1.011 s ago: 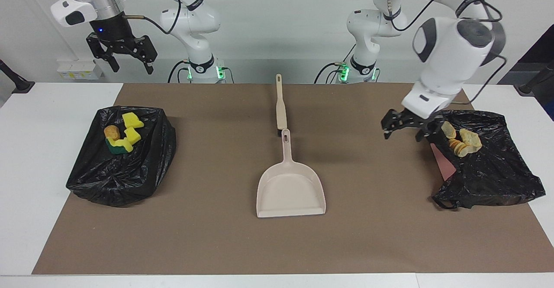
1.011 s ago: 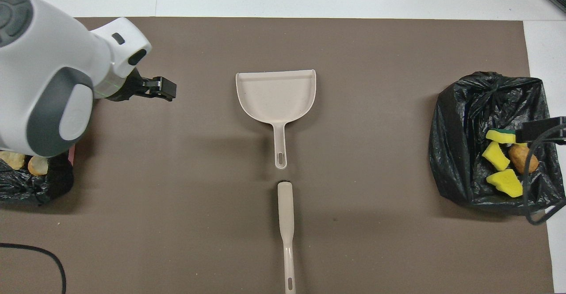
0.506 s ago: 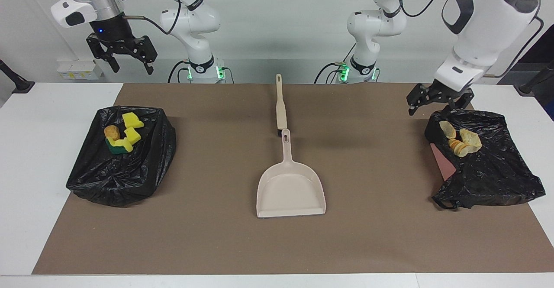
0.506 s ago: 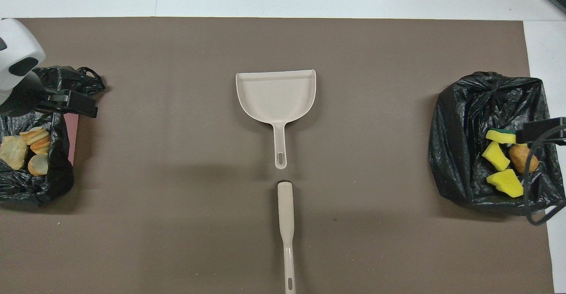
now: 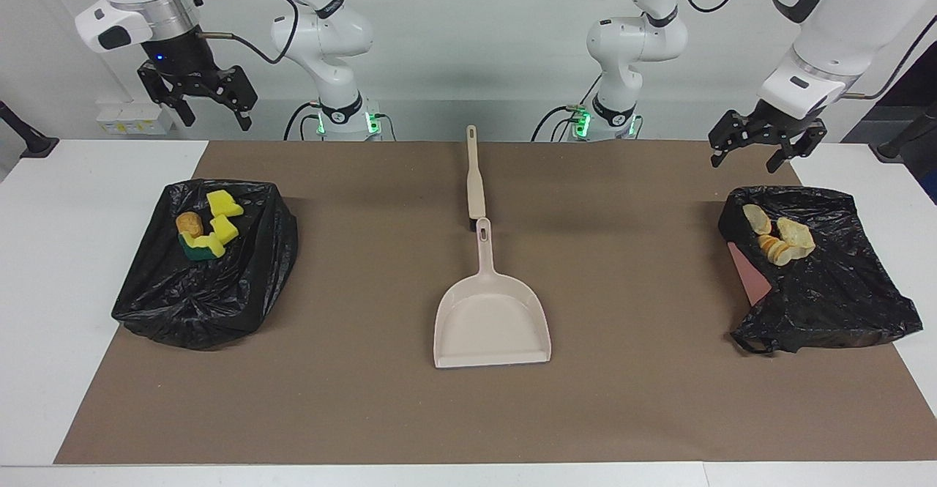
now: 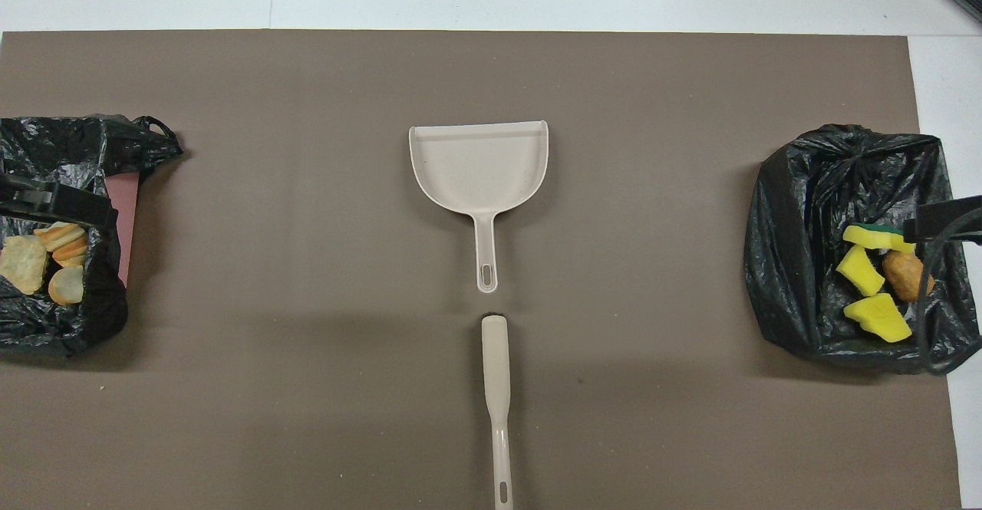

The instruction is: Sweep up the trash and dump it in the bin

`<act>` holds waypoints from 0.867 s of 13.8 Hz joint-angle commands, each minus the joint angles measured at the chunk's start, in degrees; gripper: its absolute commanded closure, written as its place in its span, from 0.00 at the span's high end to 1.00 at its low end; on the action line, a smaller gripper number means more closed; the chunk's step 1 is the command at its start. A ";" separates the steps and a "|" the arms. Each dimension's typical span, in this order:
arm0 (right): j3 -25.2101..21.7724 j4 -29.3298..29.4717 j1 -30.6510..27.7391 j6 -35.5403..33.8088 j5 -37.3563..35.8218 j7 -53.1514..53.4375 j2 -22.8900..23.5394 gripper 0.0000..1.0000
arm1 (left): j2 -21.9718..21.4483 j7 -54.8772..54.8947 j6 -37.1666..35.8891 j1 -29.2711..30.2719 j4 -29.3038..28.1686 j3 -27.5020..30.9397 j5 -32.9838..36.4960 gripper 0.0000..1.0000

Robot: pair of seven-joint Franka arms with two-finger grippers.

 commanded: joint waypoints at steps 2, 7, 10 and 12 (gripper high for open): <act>0.59 0.48 -0.66 0.06 1.64 -1.95 0.22 1.00 | -0.60 0.99 -1.74 0.32 0.39 -0.28 0.87 1.00; 0.68 0.39 -0.40 0.32 0.85 -2.39 0.13 1.00 | -0.25 0.82 -4.55 0.23 0.66 -0.46 0.08 1.00; 0.76 0.39 -0.40 0.41 0.85 -3.27 0.13 1.00 | 1.06 0.73 -7.36 0.40 4.07 -0.63 -0.18 1.00; 0.76 0.39 -0.40 0.41 0.85 -2.66 0.13 1.00 | 1.24 0.73 -7.72 0.32 4.61 -0.72 -0.27 1.00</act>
